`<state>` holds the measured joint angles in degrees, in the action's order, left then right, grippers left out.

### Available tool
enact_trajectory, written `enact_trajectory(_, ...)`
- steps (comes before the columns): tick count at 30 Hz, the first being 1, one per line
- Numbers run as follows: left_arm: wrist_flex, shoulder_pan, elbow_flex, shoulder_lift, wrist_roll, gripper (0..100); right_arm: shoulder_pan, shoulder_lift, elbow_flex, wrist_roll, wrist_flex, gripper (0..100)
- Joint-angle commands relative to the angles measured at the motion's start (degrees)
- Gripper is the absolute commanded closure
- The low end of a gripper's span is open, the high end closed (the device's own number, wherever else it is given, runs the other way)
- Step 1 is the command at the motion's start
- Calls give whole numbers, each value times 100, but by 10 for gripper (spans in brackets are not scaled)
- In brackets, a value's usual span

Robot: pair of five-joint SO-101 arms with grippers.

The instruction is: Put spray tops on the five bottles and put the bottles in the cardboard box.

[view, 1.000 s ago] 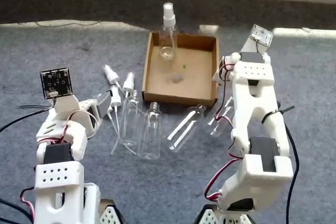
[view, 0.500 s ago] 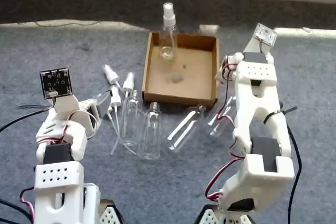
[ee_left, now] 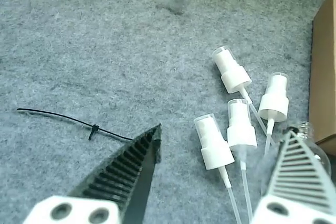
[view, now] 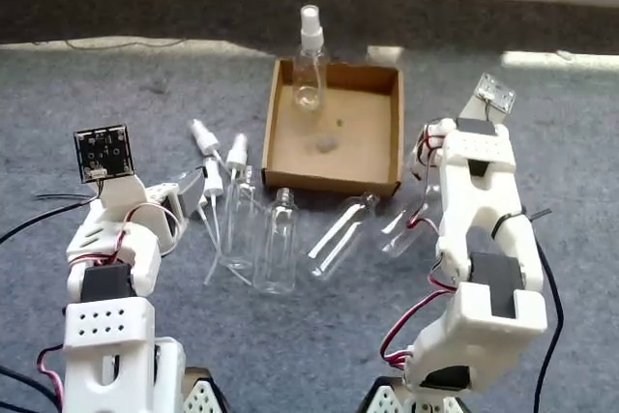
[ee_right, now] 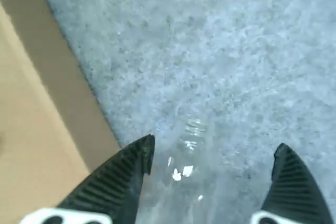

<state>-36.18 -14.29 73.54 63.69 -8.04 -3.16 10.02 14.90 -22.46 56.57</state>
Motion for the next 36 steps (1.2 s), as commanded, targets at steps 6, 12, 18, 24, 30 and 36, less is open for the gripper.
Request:
enact_trajectory(6,0,-40,-22,101,-18,678,-312,-66,462,-18,-75,835)
enact_trajectory(12,0,-40,-22,101,-18,678,-435,-66,558,158,-84,872)
enact_trajectory(18,-9,-40,-22,101,-18,678,-1200,-75,470,2048,-84,956)
enact_trajectory(24,-9,-40,-22,101,-18,678,-1771,-57,-418,3499,-31,991)
enact_trajectory(30,-9,-40,-31,101,-35,678,-1947,-48,-1024,5029,-40,994)
enact_trajectory(36,-9,-40,-48,101,-44,678,-1815,303,-1156,6268,-40,990)
